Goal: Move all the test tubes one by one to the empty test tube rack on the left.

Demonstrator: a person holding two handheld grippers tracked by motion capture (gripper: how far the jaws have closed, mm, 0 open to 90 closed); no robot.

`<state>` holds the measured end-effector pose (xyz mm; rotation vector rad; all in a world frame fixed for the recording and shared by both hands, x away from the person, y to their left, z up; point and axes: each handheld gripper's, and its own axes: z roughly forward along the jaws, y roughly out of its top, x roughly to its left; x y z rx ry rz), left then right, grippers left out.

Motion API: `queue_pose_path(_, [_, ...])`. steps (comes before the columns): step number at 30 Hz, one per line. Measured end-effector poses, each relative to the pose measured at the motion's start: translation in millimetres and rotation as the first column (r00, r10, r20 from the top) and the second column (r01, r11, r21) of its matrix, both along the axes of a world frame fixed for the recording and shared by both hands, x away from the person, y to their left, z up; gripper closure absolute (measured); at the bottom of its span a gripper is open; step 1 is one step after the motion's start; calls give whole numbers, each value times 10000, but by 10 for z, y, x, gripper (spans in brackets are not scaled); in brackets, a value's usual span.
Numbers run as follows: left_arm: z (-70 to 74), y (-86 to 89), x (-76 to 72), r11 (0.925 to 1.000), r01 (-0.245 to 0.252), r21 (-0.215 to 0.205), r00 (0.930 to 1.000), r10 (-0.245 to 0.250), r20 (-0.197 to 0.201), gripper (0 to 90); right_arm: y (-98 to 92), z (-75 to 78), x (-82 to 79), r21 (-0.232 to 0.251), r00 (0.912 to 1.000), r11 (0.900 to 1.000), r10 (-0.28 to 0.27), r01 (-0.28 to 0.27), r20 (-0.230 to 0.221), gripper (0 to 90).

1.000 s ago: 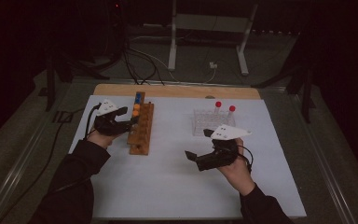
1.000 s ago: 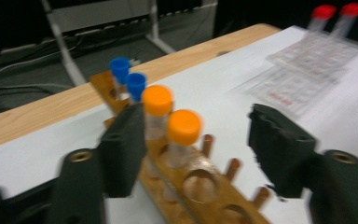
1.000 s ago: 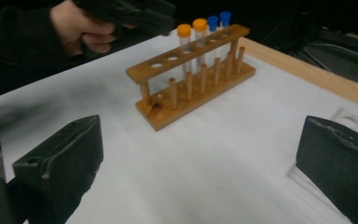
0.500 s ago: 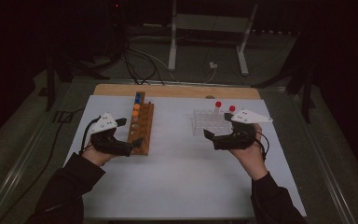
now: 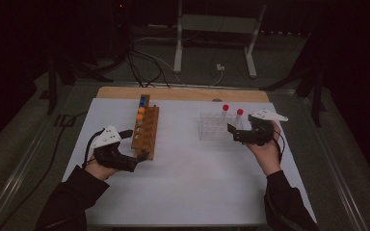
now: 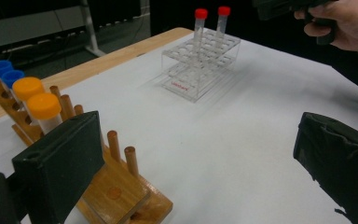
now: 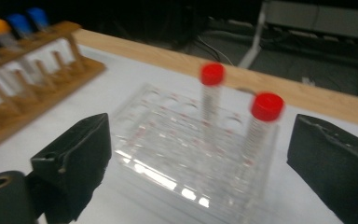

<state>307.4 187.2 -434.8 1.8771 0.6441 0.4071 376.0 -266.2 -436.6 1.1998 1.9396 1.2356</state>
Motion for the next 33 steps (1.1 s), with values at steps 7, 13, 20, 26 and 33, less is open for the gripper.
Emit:
queue_pose_path(7, [-22,-1,-2,9999,-56,109,10000,56,16,23,-88,-168,208,-195,9971,9979,-622,613,-450,258])
queue_pose_path(13, [-18,-7,-2,10000,6,80,10000,-6,9,23,-158,-260,359,-274,9908,9954,-941,918,-970,463])
queue_pose_path(20, [-20,-2,0,10000,17,88,10000,-17,-13,23,-151,-297,491,-460,9885,9941,-1029,983,-1106,590])
queue_pose_path(26, [-24,-1,1,10000,26,69,10000,-26,-16,23,-120,-312,561,-740,9858,9912,-1184,1101,-1192,667])
queue_pose_path(33, [-28,3,4,9999,-19,103,10000,19,-39,23,-60,-293,577,-981,9853,9889,-1229,1115,-1187,742])
